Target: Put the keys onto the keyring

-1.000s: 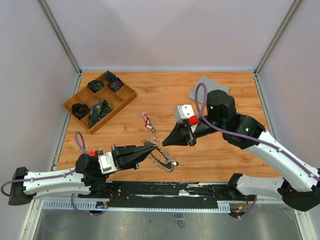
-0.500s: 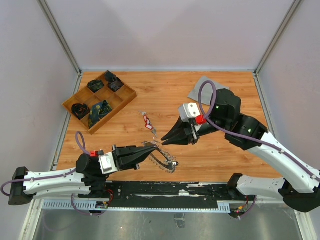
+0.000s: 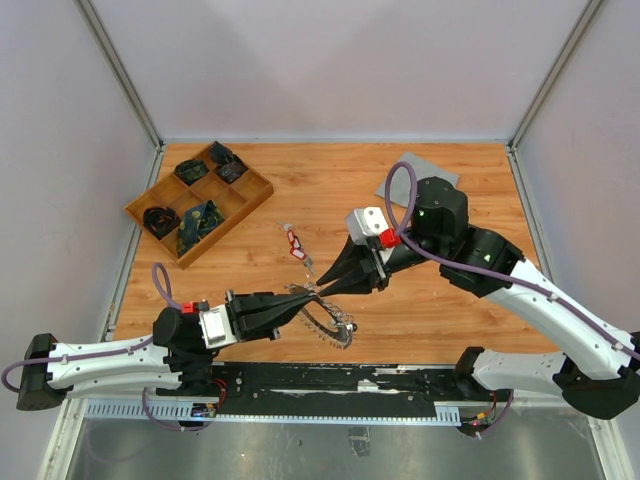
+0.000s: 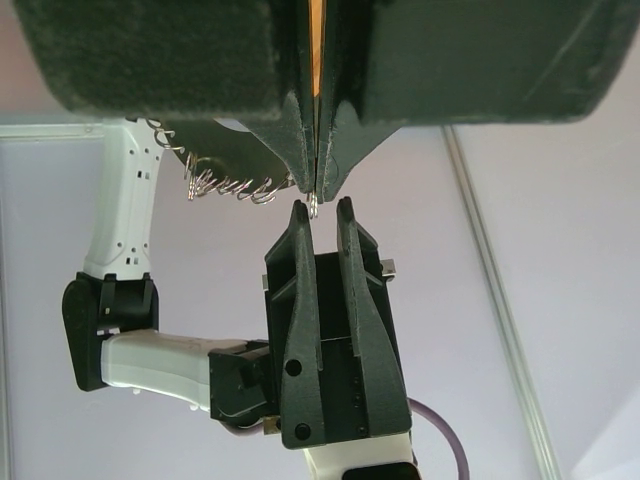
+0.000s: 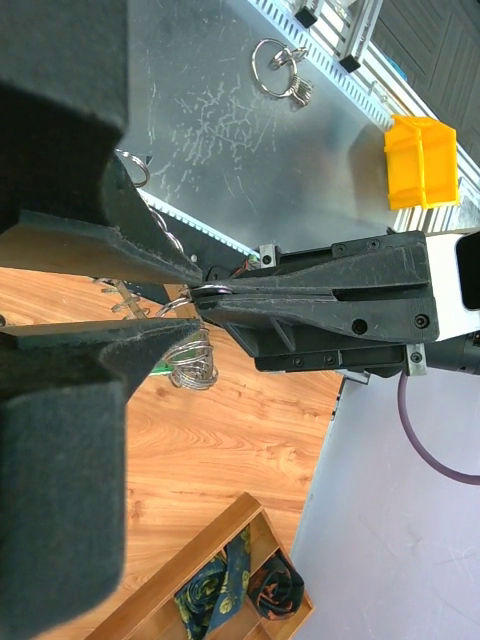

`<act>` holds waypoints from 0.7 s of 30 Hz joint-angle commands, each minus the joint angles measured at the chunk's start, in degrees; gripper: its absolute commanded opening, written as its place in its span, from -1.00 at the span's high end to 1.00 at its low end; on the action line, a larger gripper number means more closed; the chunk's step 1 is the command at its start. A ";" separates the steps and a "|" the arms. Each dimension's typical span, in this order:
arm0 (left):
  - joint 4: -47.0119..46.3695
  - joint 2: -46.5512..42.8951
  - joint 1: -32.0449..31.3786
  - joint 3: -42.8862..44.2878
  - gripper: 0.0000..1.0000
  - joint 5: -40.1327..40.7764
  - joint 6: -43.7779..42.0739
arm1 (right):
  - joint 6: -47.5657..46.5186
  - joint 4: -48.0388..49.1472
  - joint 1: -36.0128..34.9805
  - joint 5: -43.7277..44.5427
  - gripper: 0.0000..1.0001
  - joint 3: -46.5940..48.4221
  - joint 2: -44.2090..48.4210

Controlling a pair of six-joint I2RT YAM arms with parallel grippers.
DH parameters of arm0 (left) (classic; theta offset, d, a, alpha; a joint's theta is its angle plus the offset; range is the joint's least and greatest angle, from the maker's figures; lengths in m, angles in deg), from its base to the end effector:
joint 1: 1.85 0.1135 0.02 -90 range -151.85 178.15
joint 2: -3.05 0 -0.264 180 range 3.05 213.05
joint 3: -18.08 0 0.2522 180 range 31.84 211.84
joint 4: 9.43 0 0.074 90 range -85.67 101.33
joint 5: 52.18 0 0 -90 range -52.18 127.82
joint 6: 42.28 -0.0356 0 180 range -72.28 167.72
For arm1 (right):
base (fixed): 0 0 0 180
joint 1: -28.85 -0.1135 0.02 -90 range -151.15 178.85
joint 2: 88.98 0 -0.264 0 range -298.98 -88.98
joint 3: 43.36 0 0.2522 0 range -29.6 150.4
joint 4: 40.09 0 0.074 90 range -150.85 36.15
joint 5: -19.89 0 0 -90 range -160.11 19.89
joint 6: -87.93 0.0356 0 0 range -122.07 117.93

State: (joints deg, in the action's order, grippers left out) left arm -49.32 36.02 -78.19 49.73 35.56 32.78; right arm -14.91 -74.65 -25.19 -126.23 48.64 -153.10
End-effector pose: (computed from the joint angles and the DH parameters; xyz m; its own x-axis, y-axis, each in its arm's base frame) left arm 0.0308 -0.1328 0.3197 0.3945 -0.5322 -0.7491 0.9072 0.3552 0.2253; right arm 0.1058 0.1962 0.4580 0.1413 -0.0162 -0.9898 -0.9272 -0.3525 -0.1266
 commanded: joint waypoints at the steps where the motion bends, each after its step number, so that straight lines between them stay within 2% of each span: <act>1: -2.07 -0.19 -0.41 1.23 0.99 0.32 -0.49 | 0.46 0.31 -1.31 -2.01 0.58 0.96 -0.49; 9: -1.99 -0.27 -0.42 1.23 0.99 0.35 -0.57 | 0.16 -0.71 -1.68 -2.09 0.62 1.15 -1.15; 15: -1.74 -0.45 -0.50 1.19 0.99 0.55 -0.64 | -0.21 -1.50 -1.68 -1.18 0.98 1.71 -1.30; 17: -1.50 -0.45 -0.43 1.21 0.99 0.60 -0.62 | -0.47 -2.04 -1.68 -0.83 0.99 2.24 -1.24; 18: -1.34 -0.50 -0.42 1.27 0.96 0.80 -0.68 | -0.75 -2.59 -1.68 -0.28 0.99 2.57 -1.25; 21: 0.46 -0.90 -0.39 1.72 0.65 1.63 -0.35 | -2.78 -5.60 -1.68 1.98 0.99 4.14 -1.05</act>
State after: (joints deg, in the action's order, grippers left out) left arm -48.69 36.05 -78.19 49.73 36.06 32.54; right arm -15.26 -76.90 -25.67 -126.56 49.36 -154.33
